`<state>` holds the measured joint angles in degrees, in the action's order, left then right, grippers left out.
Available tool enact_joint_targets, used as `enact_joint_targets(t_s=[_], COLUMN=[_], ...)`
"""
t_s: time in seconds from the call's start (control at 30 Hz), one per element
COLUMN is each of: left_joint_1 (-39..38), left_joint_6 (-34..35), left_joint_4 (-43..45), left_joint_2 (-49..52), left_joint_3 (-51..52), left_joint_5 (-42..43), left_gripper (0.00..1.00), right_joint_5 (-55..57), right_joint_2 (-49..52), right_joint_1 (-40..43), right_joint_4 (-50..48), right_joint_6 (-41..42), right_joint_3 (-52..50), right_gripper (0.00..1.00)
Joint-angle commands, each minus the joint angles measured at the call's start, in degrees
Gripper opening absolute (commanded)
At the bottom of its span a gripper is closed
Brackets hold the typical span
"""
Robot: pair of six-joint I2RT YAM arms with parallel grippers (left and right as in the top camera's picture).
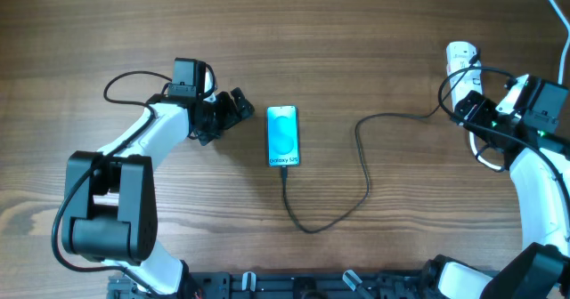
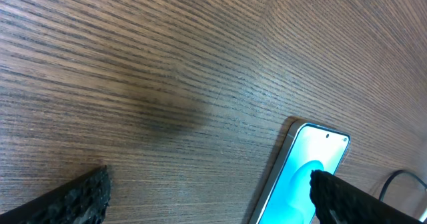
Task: Plug charger to phone and switch on socket
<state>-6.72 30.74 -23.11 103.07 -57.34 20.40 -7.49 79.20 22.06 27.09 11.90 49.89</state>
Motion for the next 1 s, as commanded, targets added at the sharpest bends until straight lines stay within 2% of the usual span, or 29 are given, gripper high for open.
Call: enact_joint_targets(t_s=[0.0, 0.33, 0.53, 0.73, 0.77, 0.87, 0.97], left_joint_1=[0.2, 0.2, 0.2, 0.2, 0.2, 0.2, 0.2], left_joint_6=[-0.07, -0.07, -0.07, -0.07, -0.07, -0.07, -0.07], left_joint_4=[-0.68, -0.68, -0.68, -0.68, -0.68, -0.68, -0.68], left_joint_2=[1.07, 1.07, 1.07, 1.07, 1.07, 1.07, 1.07], left_joint_3=[1.14, 1.14, 1.14, 1.14, 1.14, 1.14, 1.14], left_joint_5=[-1.88, -1.88, -1.88, -1.88, -1.88, -1.88, -1.88], left_gripper=[1.0, 1.0, 1.0, 1.0, 1.0, 1.0, 1.0], right_joint_5=[-0.24, -0.24, 12.7, 11.56, 11.56, 5.86, -0.66], right_joint_2=[0.28, -9.42, -12.0, -16.5, -16.87, -18.69, -21.11], right_joint_1=[0.13, 0.13, 0.13, -0.98, -1.66, -3.19, -5.18], right_joint_4=[-0.11, -0.11, -2.25, 0.44, -1.6, -20.72, -27.1], right_joint_6=[0.24, 0.24, 0.13, -1.6, -1.92, -3.43, -9.46], right_joint_3=[-0.5, -0.5, -0.5, -2.69, -5.7, -19.93, -26.14], right_gripper=[1.0, 1.0, 1.0, 1.0, 1.0, 1.0, 1.0])
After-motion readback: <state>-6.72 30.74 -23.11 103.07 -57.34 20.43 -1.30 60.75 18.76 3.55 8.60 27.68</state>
